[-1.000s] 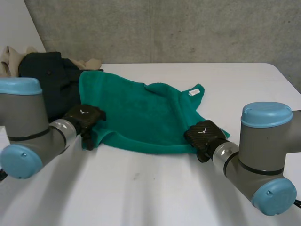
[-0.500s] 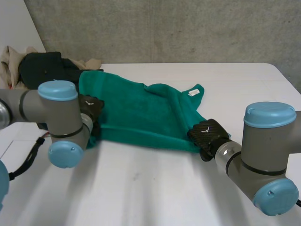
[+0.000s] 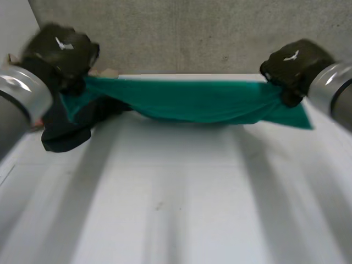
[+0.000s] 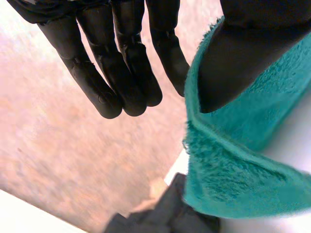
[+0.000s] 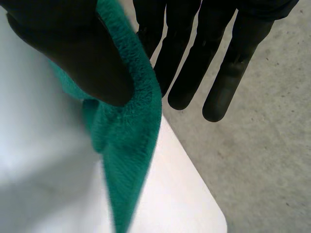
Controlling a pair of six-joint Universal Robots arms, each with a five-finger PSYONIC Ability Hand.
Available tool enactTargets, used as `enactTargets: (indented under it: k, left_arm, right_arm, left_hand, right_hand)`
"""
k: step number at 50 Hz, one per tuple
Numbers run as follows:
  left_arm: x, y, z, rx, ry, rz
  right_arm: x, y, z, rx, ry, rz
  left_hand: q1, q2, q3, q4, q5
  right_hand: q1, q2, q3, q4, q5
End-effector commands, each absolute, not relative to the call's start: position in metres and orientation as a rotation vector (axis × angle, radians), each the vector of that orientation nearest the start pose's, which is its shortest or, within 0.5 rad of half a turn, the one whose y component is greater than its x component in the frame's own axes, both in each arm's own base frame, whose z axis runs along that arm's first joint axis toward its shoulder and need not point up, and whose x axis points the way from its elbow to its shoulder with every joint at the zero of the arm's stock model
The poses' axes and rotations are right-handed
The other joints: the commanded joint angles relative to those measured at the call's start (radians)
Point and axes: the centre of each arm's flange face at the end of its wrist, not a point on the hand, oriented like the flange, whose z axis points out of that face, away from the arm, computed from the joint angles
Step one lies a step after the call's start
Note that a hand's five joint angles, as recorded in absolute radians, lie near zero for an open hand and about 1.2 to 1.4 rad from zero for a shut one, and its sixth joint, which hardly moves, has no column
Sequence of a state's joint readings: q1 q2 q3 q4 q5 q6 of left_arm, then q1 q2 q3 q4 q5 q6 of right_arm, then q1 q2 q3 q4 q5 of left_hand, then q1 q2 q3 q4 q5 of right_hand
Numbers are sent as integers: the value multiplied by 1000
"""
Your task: Fold the laundry.
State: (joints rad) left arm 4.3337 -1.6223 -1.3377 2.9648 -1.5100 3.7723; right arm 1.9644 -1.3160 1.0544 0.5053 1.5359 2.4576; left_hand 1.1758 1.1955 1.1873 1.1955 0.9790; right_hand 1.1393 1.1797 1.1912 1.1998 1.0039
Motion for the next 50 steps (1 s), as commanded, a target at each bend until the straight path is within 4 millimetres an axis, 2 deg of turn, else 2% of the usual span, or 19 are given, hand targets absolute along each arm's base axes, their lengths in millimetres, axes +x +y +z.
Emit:
enactTargets:
  k: [1, 5, 8, 11, 14, 15, 18, 19, 22, 23, 28, 30, 33, 38, 42, 43, 46, 47, 50]
  left_arm:
    - [-238, -246, 345, 1197, 1922, -1930]
    - [-248, -272, 308, 1276, 2040, -1782]
    - [-259, -295, 282, 1305, 2091, -1724]
    - [-273, -318, 269, 1309, 2088, -1741]
    - [-281, -337, 271, 1278, 2039, -1806]
    - [-286, -349, 278, 1240, 1984, -1871]
    - [-291, -364, 305, 1143, 1858, -2018]
    - [-291, -371, 328, 1058, 1759, -2126]
    - [-290, -376, 369, 905, 1583, -2305]
    - [-287, -376, 396, 801, 1463, -2417]
    - [-279, -361, 461, 559, 1142, -2697]
    - [-277, -356, 471, 527, 1081, -2743]
    - [-273, -348, 475, 533, 1076, -2764]
    - [-264, -348, 446, 612, 1234, -2677]
    - [-259, -353, 402, 686, 1419, -2563]
    - [-257, -354, 379, 725, 1498, -2508]
    - [-256, -353, 344, 790, 1622, -2421]
    - [-256, -351, 320, 839, 1703, -2366]
    - [-257, -346, 284, 916, 1811, -2283]
  right_arm:
    - [242, -249, 339, -1647, 2382, -1655]
    - [251, -260, 314, -1739, 2382, -1558]
    - [260, -274, 291, -1723, 2387, -1534]
    - [270, -296, 270, -1637, 2384, -1593]
    - [278, -314, 261, -1530, 2362, -1702]
    - [282, -329, 262, -1440, 2328, -1813]
    - [287, -348, 276, -1283, 2251, -2014]
    - [286, -361, 294, -1148, 2179, -2178]
    - [281, -375, 331, -918, 2035, -2432]
    - [277, -378, 359, -769, 1908, -2590]
    - [266, -368, 433, -521, 1505, -2917]
    - [268, -357, 446, -545, 1432, -2928]
    - [271, -350, 446, -617, 1432, -2890]
    - [275, -344, 413, -781, 1590, -2735]
    - [275, -341, 370, -926, 1761, -2579]
    - [275, -339, 350, -984, 1826, -2510]
    - [274, -336, 317, -1069, 1929, -2386]
    - [273, -332, 295, -1112, 1993, -2299]
    - [268, -329, 259, -1157, 2094, -2163]
  left_hand:
    - [220, 201, 209, 201, 243]
    - [220, 201, 209, 201, 243]
    - [220, 201, 209, 201, 243]
    - [220, 201, 209, 201, 243]
    - [220, 201, 209, 201, 243]
    - [220, 201, 209, 201, 243]
    - [220, 201, 209, 201, 243]
    - [220, 201, 209, 201, 243]
    - [220, 201, 209, 201, 243]
    - [220, 201, 209, 201, 243]
    - [220, 201, 209, 201, 243]
    - [220, 201, 209, 201, 243]
    - [220, 201, 209, 201, 243]
    - [220, 201, 209, 201, 243]
    - [220, 201, 209, 201, 243]
    - [220, 201, 209, 201, 243]
    - [220, 201, 209, 201, 243]
    - [220, 201, 209, 201, 243]
    - [220, 201, 209, 201, 243]
  right_hand:
    - [257, 217, 205, 196, 218]
    - [257, 217, 205, 196, 218]
    - [257, 217, 205, 196, 218]
    - [257, 217, 205, 196, 218]
    - [257, 217, 205, 196, 218]
    - [257, 217, 205, 196, 218]
    - [257, 217, 205, 196, 218]
    - [257, 217, 205, 196, 218]
    - [257, 217, 205, 196, 218]
    - [257, 217, 205, 196, 218]
    - [257, 217, 205, 196, 218]
    - [257, 217, 205, 196, 218]
    - [257, 217, 205, 196, 218]
    - [257, 217, 205, 196, 218]
    - [257, 217, 205, 196, 218]
    - [257, 217, 205, 196, 218]
    - [257, 217, 205, 196, 218]
    - [257, 217, 205, 196, 218]
    - [257, 217, 205, 196, 218]
